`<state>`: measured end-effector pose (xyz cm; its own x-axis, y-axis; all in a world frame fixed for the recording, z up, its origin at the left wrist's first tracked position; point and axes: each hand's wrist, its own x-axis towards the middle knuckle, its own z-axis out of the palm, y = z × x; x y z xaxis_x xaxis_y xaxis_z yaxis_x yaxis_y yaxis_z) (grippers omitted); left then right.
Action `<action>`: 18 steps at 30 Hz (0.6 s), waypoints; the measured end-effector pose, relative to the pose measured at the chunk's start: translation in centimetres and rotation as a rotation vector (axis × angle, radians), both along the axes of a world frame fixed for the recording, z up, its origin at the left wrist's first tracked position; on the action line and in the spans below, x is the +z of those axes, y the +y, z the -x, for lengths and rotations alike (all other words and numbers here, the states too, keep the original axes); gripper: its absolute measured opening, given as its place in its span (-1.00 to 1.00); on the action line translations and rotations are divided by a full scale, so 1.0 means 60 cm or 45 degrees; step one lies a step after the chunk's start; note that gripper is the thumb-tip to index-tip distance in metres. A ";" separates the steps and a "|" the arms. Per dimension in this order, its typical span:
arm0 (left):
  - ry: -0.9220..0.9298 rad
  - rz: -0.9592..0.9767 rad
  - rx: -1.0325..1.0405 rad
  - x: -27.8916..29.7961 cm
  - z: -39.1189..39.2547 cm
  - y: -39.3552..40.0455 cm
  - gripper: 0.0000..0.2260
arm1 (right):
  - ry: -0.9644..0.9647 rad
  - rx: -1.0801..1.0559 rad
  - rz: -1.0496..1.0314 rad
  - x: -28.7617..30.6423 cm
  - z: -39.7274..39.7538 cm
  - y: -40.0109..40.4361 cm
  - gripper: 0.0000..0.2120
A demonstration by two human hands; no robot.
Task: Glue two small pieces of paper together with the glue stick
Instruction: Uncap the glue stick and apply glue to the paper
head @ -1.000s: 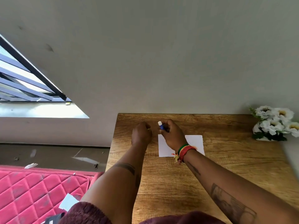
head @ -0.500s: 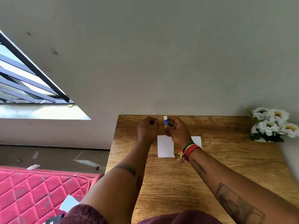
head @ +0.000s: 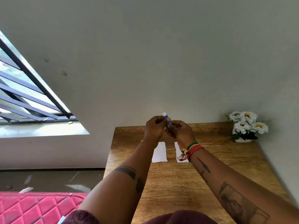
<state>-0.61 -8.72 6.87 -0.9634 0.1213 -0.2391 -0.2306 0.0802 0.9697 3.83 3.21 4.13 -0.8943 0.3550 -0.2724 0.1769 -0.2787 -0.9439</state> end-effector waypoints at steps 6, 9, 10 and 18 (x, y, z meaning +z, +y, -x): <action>-0.002 -0.075 -0.027 0.022 -0.017 0.008 -0.83 | 0.143 -0.058 0.510 0.021 -0.031 -0.008 -0.75; 0.026 -0.058 -0.037 0.027 -0.022 0.010 -0.84 | 0.158 -0.016 0.479 0.025 -0.039 -0.009 -0.62; 0.033 -0.046 -0.051 0.028 -0.022 0.010 -0.84 | 0.149 -0.003 0.478 0.025 -0.041 -0.009 -0.60; 0.162 0.129 -0.068 0.031 -0.011 0.010 -0.78 | 0.121 -0.003 0.637 0.036 -0.036 -0.016 -0.61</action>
